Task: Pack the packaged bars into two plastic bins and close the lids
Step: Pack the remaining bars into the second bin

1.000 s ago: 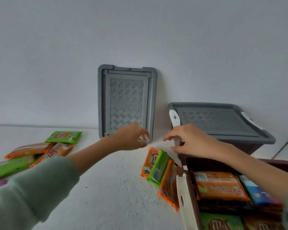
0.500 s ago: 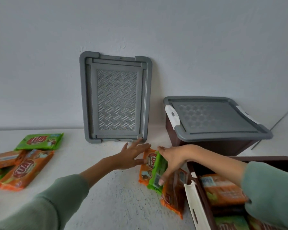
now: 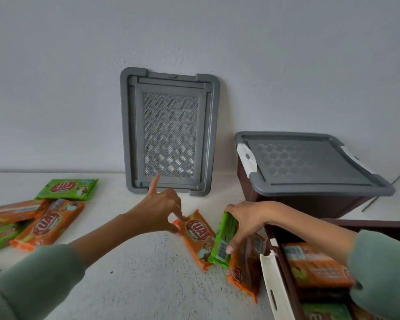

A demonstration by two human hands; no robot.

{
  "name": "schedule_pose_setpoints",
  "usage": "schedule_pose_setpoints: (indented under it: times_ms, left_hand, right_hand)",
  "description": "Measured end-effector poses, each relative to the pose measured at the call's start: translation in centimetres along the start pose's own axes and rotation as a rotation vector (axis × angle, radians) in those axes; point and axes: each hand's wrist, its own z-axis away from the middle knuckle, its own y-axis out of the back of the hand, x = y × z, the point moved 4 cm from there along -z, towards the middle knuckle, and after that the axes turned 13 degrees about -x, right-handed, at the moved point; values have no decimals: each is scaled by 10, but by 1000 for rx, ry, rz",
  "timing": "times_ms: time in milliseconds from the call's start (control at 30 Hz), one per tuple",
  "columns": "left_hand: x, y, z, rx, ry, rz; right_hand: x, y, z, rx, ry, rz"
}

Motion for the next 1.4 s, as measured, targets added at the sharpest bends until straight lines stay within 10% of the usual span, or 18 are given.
schedule_pose_setpoints:
  times_ms: [400,900,1233,1400]
  left_hand:
    - [28,-2,-16,-113,-196,56]
    - [-44,-12,27,-391,188,-259]
    - [-66,-17,49,-585,433,-195]
    - [-65,-19,54,-571,422,-181]
  right_hand:
    - [-1,0,0,8,-6,19]
    - [-42,-23,-29,-144,-66,319]
    - [-69,-12,-31,-34,385,428]
    - [-58,-18,-31,-17,166,416]
